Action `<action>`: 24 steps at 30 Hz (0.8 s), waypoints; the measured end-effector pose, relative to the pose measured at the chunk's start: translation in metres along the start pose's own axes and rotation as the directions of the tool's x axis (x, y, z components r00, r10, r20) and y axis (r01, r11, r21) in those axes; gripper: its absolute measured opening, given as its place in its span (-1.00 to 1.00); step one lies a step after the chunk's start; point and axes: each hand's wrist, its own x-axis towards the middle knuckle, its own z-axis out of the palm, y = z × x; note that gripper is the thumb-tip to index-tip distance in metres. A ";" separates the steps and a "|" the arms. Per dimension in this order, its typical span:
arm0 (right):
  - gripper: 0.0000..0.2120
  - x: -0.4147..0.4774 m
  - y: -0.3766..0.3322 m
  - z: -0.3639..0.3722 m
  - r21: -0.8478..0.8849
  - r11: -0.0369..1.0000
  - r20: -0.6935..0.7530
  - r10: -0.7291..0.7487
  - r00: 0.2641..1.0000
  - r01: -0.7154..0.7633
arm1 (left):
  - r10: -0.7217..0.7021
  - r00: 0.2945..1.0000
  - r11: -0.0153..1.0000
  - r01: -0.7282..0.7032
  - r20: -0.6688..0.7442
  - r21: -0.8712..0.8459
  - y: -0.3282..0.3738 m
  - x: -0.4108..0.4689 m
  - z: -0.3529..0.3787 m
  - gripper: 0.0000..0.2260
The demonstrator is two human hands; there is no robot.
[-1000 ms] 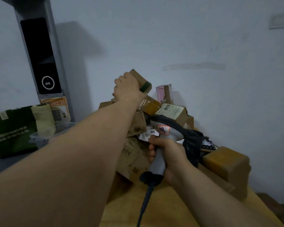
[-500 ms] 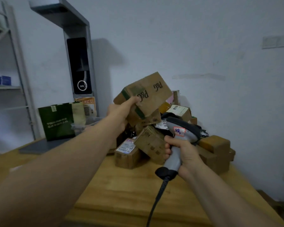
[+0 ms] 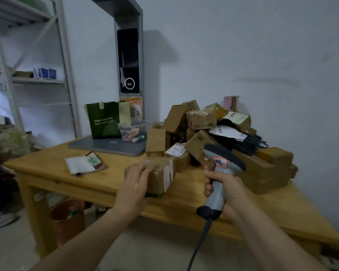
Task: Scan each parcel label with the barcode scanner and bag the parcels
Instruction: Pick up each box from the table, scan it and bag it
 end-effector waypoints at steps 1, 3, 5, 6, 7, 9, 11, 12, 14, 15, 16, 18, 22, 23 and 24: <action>-0.93 0.001 0.005 -0.001 0.004 1.000 -0.002 0.017 1.000 -0.017 | 0.045 0.999 0.997 -0.046 0.023 0.067 0.001 -0.008 0.010 -0.14; -0.93 0.006 0.014 -0.004 -0.003 0.999 -0.016 0.044 0.999 -0.044 | 0.090 0.995 0.992 -0.093 0.047 0.086 0.002 -0.019 0.027 -0.10; -0.92 0.011 0.021 -0.009 -0.027 0.998 -0.041 0.061 0.997 -0.062 | 0.059 0.992 0.994 -0.068 0.109 0.081 0.003 -0.028 0.040 -0.10; -0.92 0.012 0.024 -0.011 -0.037 0.997 -0.048 0.069 0.997 -0.070 | 0.021 0.991 0.998 -0.029 0.129 0.058 0.006 -0.030 0.042 -0.13; -0.92 0.014 0.027 -0.012 -0.043 0.996 -0.055 0.078 0.995 -0.080 | -0.047 0.989 0.999 0.048 0.137 -0.005 0.010 -0.029 0.042 -0.15; -0.92 0.016 0.033 -0.014 -0.055 0.993 -0.072 0.097 0.993 -0.101 | -0.293 0.930 0.938 0.325 0.223 -0.121 0.027 -0.016 0.034 -0.09; -0.91 0.017 0.038 -0.014 -0.078 0.990 -0.071 0.108 0.992 -0.114 | -0.525 0.784 0.787 0.595 0.331 -0.161 0.040 0.005 0.029 0.04; -0.91 0.018 0.041 -0.014 -0.093 0.989 -0.069 0.111 0.991 -0.117 | -0.597 0.703 0.699 0.692 0.386 -0.179 0.043 0.015 0.027 0.09; -0.90 0.017 0.046 -0.013 -0.133 0.984 -0.068 0.108 0.992 -0.117 | -0.664 0.594 0.573 0.795 0.455 -0.202 0.037 0.029 0.028 0.13; -0.90 0.016 0.047 -0.013 -0.157 0.981 -0.066 0.106 0.992 -0.115 | -0.678 0.568 0.542 0.815 0.466 -0.204 0.031 0.033 0.030 0.11; -0.90 0.015 0.049 -0.013 -0.178 0.977 -0.061 0.105 0.993 -0.115 | -0.690 0.553 0.526 0.826 0.466 -0.202 0.025 0.034 0.028 0.09; -0.90 0.012 0.051 -0.012 -0.186 0.974 -0.043 0.126 0.991 -0.132 | -0.703 0.541 0.493 0.839 0.463 -0.231 0.007 0.032 0.024 0.02; -0.89 0.006 0.055 0.000 -0.159 0.964 0.028 0.219 0.975 -0.212 | -0.667 0.541 0.293 0.822 0.512 -0.488 -0.039 0.019 0.019 -0.07; -0.88 0.004 0.056 0.005 -0.168 0.959 0.045 0.237 0.971 -0.226 | -0.664 0.543 0.238 0.805 0.513 -0.544 -0.046 0.014 0.015 -0.03; -0.88 0.002 0.058 0.010 -0.179 0.955 0.061 0.250 0.966 -0.236 | -0.667 0.548 0.204 0.786 0.505 -0.583 -0.052 0.009 0.012 -0.01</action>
